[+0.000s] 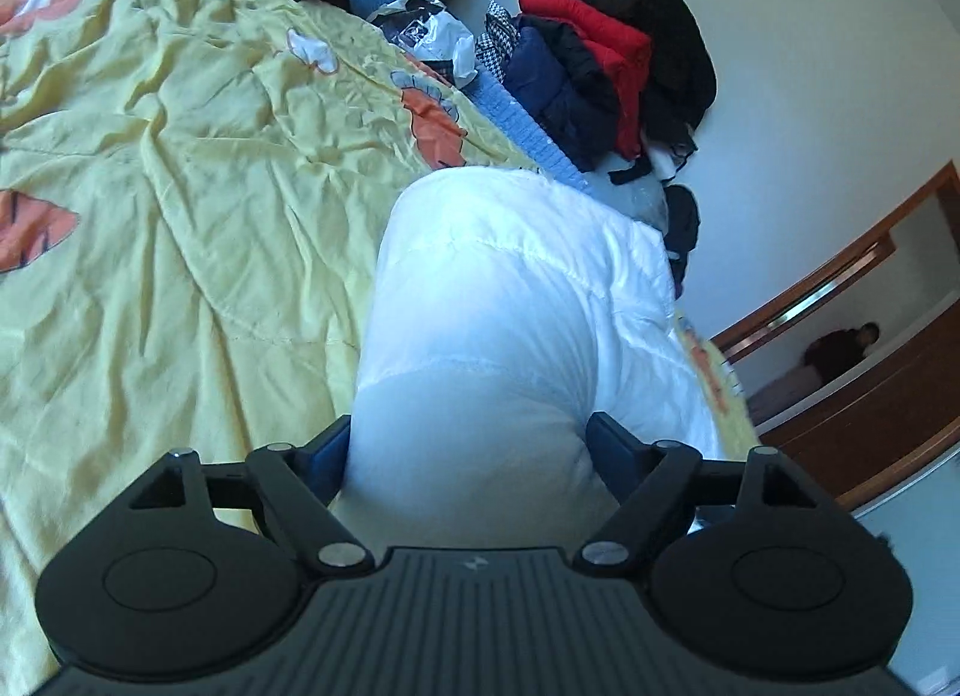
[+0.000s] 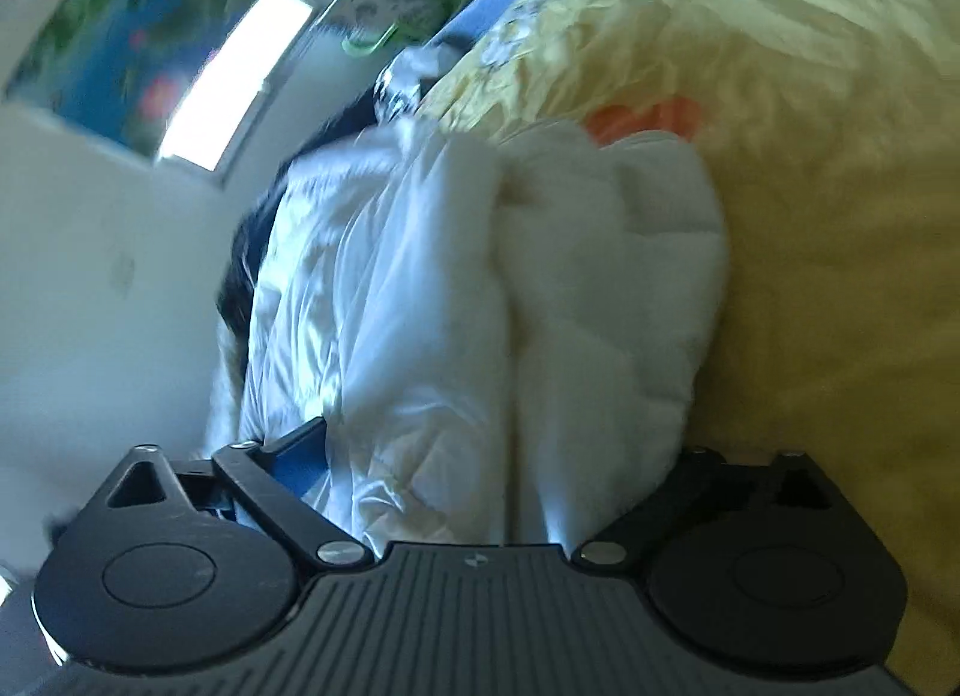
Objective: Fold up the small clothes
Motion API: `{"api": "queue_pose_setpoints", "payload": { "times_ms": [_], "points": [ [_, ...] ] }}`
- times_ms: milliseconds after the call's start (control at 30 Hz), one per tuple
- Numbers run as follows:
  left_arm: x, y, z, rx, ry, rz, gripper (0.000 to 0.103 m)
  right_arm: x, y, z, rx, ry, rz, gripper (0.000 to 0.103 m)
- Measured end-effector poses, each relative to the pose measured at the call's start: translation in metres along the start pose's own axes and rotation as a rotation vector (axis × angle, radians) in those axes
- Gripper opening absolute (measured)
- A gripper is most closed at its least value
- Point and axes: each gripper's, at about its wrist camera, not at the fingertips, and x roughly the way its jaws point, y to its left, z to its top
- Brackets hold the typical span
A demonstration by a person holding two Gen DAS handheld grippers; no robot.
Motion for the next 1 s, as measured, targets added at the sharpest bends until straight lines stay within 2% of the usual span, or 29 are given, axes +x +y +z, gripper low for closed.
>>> {"api": "queue_pose_setpoints", "payload": {
  "times_ms": [67,133,167,267,333,433,600,733,767,800,867,900,1000],
  "points": [
    [-0.022,0.003,0.001,-0.020,-0.031,-0.039,0.082,-0.030,-0.005,-0.004,0.043,-0.056,0.037,0.101],
    [-0.049,0.007,-0.002,-0.012,-0.064,-0.067,0.082,-0.055,-0.010,-0.011,0.041,-0.072,0.071,0.103],
    [-0.063,0.009,-0.005,0.007,-0.078,-0.035,0.082,-0.069,-0.010,-0.017,0.026,-0.060,0.078,0.103],
    [-0.102,0.013,-0.015,0.093,-0.166,0.157,0.082,-0.087,-0.019,-0.037,-0.007,-0.001,0.032,0.103],
    [-0.120,0.023,-0.021,0.080,-0.170,0.186,0.083,-0.092,-0.023,-0.052,-0.026,0.027,0.007,0.103],
    [-0.112,0.037,-0.029,-0.009,-0.068,0.190,0.085,-0.081,-0.028,-0.063,-0.013,0.061,0.001,0.103],
    [-0.077,0.028,-0.059,-0.041,0.043,0.140,0.084,-0.059,-0.022,-0.070,-0.015,0.089,0.016,0.102],
    [-0.064,0.028,-0.070,-0.088,0.053,0.105,0.084,-0.050,-0.019,-0.068,0.010,0.101,0.032,0.101],
    [-0.062,0.029,-0.069,-0.102,0.062,0.079,0.084,-0.046,-0.018,-0.067,0.000,0.094,0.028,0.097],
    [-0.063,0.027,-0.067,-0.108,0.069,0.047,0.083,-0.044,-0.016,-0.067,-0.021,0.082,0.014,0.088],
    [-0.065,0.023,-0.067,-0.097,0.069,-0.032,0.084,-0.041,-0.014,-0.070,-0.059,0.082,0.000,0.082],
    [-0.065,0.020,-0.068,-0.086,0.067,-0.050,0.084,-0.042,-0.015,-0.072,-0.057,0.083,0.007,0.082],
    [-0.051,0.016,-0.069,-0.070,0.111,-0.027,0.084,-0.040,-0.020,-0.070,-0.019,0.086,0.035,0.084]
  ]
}}
